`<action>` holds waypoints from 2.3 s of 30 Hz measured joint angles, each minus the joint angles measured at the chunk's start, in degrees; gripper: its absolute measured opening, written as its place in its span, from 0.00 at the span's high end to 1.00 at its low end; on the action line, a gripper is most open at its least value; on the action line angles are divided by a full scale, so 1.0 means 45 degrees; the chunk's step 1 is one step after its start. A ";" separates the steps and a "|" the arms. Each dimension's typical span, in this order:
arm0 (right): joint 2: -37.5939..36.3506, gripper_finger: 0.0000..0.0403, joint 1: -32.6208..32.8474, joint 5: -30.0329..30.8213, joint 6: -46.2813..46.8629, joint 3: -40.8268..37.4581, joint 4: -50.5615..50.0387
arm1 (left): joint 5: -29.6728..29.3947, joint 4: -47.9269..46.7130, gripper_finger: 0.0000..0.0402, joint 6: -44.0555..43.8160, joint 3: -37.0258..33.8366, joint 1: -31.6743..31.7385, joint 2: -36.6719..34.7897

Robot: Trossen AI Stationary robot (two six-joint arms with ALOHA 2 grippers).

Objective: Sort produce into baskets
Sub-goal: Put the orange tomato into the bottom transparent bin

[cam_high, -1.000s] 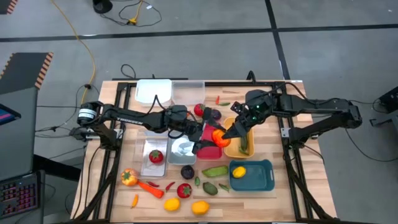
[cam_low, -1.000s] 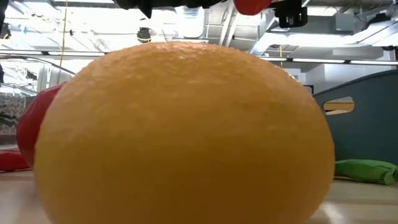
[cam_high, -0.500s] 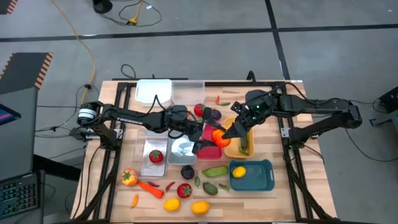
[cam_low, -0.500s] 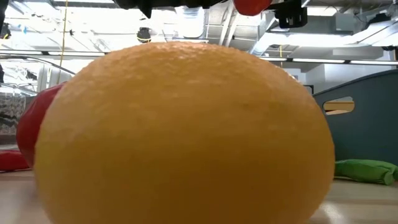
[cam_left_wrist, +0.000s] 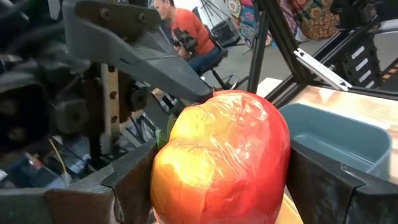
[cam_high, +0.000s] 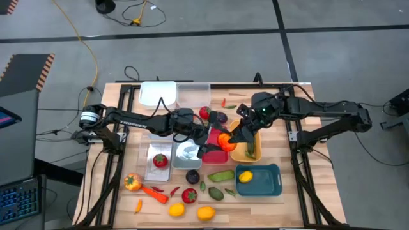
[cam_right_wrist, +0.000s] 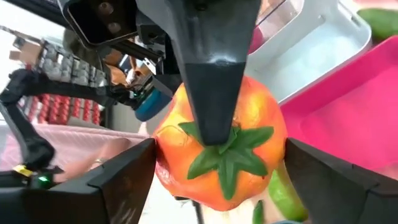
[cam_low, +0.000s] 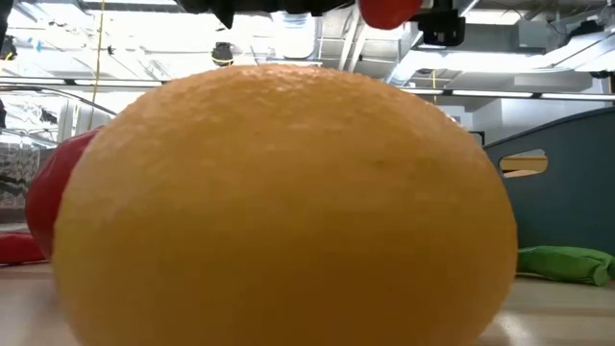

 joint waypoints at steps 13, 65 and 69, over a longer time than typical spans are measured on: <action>-0.0015 0.05 -0.1603 0.1444 -0.4993 0.0000 -0.1660 | -0.0003 -0.3626 0.29 -0.2182 -0.0005 0.0000 -0.0392; -0.0024 0.05 -0.2310 0.2669 -0.6034 0.0000 -0.2909 | -0.3309 -2.2044 0.17 -1.2033 -0.0015 -0.0052 -0.5678; -0.0024 0.05 -0.2310 0.2669 -0.6030 0.0004 -0.2909 | -0.3314 -2.2301 0.09 -1.1988 -0.0015 -0.0052 -0.5678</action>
